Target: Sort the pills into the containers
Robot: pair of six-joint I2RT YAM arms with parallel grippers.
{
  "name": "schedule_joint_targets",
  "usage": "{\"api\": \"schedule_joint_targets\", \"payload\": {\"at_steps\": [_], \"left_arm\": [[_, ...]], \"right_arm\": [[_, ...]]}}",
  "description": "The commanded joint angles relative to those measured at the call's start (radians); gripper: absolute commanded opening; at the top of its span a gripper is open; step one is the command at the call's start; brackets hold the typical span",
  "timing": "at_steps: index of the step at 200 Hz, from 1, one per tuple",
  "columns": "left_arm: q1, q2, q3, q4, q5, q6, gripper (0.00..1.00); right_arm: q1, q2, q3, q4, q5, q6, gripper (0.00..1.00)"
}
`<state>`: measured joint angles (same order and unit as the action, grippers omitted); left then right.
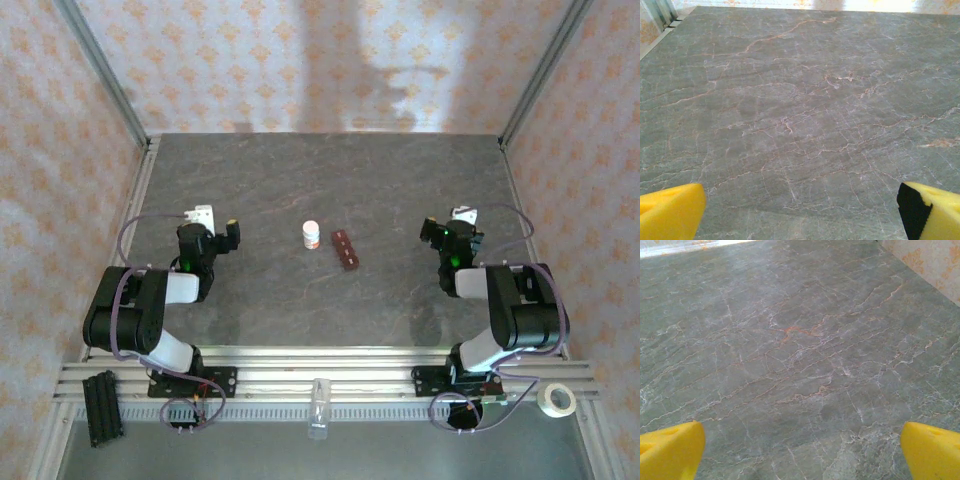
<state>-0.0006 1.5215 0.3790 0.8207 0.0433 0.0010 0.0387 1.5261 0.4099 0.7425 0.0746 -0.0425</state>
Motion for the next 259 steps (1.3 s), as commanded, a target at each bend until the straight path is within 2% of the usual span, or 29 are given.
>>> {"api": "schedule_joint_targets", "payload": {"at_steps": [1, 189, 202, 216, 236, 259], "left_arm": [[-0.009, 0.009, 0.02, 0.034, -0.028, 0.021, 1.0], [-0.009, 0.009, 0.02, 0.033, -0.028, 0.021, 1.0], [-0.009, 0.008, 0.019, 0.037, -0.026, 0.02, 1.0], [-0.007, 0.002, 0.018, 0.034, -0.038, 0.014, 1.0], [-0.003, -0.038, 0.03, -0.02, -0.087, -0.01, 1.0], [-0.002, -0.069, 0.035, -0.052, -0.093, -0.01, 1.0]], "right_arm": [[0.001, -0.005, 0.012, 0.027, -0.004, -0.007, 1.0], [-0.007, -0.004, 0.011, 0.032, -0.025, -0.002, 1.0], [-0.008, -0.017, 0.006, 0.033, 0.014, 0.013, 1.0], [-0.007, -0.058, 0.008, -0.004, 0.033, 0.022, 1.0], [-0.008, -0.165, 0.044, -0.165, 0.074, 0.043, 1.0], [-0.008, -0.248, 0.072, -0.284, 0.104, 0.08, 1.0]]}}
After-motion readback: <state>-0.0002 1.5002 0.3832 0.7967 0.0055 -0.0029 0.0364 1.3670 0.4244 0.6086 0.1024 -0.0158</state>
